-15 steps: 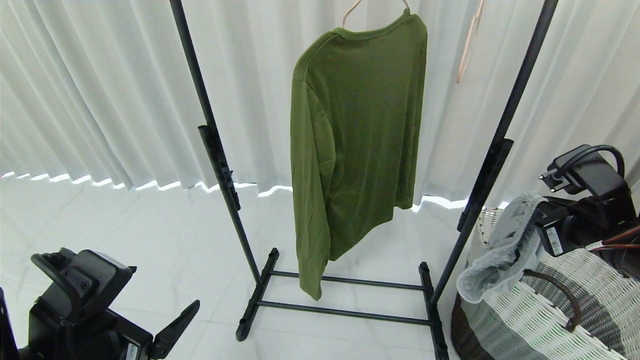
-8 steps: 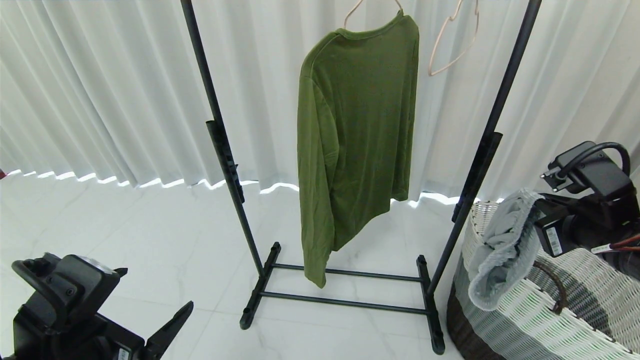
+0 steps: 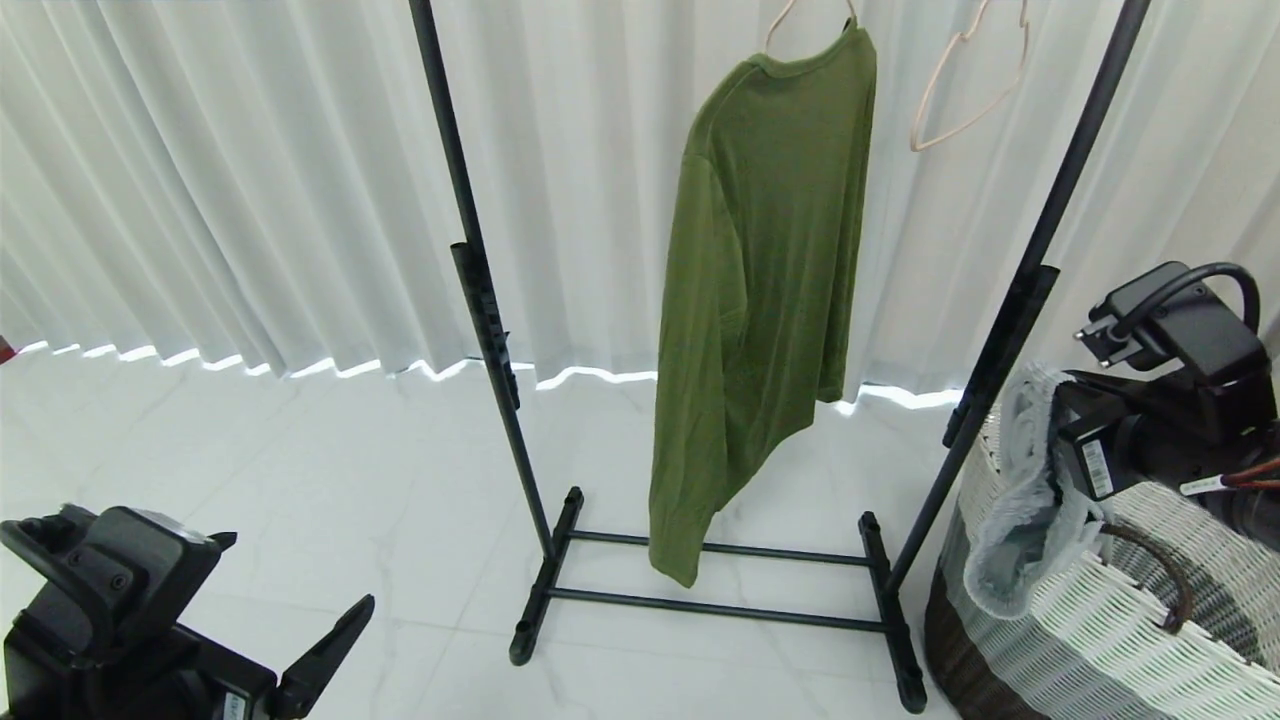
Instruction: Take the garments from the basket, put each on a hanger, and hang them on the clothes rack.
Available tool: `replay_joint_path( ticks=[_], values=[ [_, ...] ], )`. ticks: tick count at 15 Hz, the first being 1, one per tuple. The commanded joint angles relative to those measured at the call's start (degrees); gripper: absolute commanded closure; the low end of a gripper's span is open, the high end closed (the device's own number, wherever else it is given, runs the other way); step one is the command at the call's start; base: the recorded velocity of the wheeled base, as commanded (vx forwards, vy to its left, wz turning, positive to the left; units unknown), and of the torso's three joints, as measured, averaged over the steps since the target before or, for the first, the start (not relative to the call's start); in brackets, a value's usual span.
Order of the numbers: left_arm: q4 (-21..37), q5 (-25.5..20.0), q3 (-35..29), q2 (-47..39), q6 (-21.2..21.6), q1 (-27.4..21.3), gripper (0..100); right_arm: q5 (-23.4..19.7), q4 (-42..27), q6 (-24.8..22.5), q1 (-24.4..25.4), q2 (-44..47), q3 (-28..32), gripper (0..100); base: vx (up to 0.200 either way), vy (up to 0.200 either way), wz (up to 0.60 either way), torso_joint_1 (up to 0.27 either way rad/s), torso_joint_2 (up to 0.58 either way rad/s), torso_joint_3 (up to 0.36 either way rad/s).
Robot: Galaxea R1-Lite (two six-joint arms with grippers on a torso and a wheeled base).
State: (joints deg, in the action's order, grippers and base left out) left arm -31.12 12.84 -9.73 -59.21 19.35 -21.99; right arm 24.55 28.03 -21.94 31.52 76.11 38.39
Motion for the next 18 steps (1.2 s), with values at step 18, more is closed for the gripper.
replay_joint_path(
  ticks=[18],
  values=[
    [-0.17, -18.2, -22.35, -25.69, -20.31, -24.85, 0, -0.03, -6.05, 4.1, 23.06, 9.06, 23.93, 100, 0.0, 0.0, 0.0, 0.0, 0.0, 0.0]
  ],
)
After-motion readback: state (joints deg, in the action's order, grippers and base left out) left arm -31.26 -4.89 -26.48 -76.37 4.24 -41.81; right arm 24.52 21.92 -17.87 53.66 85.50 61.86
